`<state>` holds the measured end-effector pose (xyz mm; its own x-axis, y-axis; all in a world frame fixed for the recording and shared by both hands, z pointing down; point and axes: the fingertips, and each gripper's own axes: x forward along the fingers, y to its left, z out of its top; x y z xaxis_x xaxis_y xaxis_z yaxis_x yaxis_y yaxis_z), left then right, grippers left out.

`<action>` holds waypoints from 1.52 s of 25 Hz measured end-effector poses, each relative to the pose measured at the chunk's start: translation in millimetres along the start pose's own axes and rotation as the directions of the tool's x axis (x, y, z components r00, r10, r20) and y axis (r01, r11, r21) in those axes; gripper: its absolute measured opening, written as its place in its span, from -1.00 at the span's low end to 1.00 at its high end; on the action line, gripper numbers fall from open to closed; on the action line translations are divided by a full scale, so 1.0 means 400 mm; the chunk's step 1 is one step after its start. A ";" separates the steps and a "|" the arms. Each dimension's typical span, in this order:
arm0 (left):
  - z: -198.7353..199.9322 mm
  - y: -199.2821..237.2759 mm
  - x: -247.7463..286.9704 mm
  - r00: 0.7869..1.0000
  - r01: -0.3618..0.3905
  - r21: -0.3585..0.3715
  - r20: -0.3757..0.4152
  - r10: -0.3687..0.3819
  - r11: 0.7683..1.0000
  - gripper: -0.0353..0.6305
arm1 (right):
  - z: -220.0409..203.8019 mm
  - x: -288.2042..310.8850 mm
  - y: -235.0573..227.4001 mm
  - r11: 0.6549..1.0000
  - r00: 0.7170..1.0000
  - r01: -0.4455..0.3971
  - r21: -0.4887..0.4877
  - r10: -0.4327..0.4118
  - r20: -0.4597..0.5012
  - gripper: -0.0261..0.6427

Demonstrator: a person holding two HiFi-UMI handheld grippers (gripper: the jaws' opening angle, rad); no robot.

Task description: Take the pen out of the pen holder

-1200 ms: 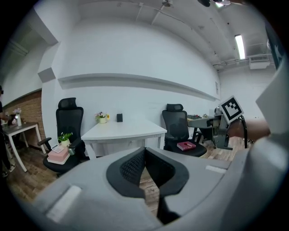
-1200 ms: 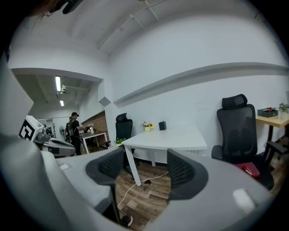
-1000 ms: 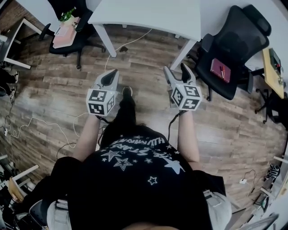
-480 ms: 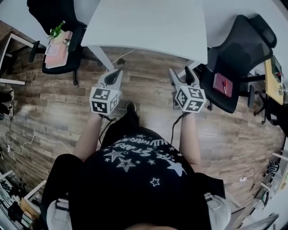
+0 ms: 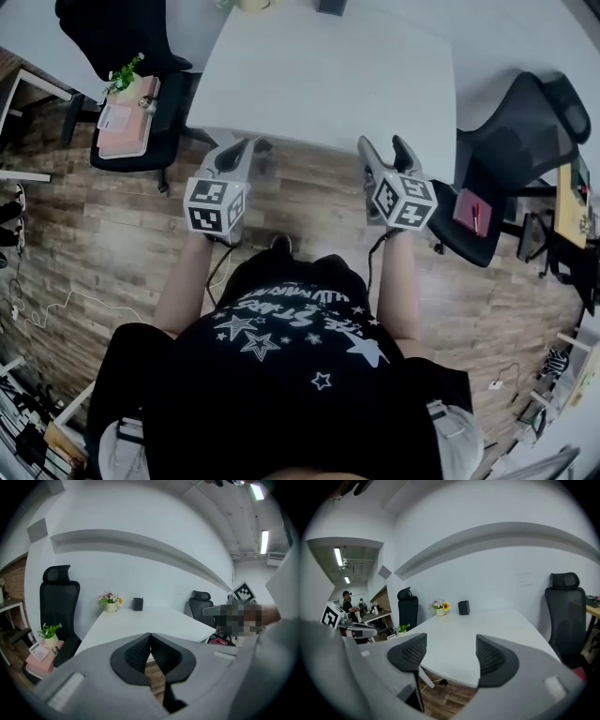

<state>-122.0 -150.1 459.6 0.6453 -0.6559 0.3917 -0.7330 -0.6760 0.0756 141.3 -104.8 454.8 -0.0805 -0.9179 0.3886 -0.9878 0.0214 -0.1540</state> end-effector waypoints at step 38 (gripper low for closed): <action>0.353 0.342 0.542 0.977 -0.208 -0.022 0.050 0.209 0.978 -0.86 | 0.563 0.933 -0.251 0.967 0.978 -0.169 -0.192 0.188 0.085 0.05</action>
<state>-52.0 -432.4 425.3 0.4875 -0.7988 0.3524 -0.8560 -0.5169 0.0126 240.5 -538.6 410.6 -0.2531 -0.9278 0.2739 -0.9669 0.2520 -0.0400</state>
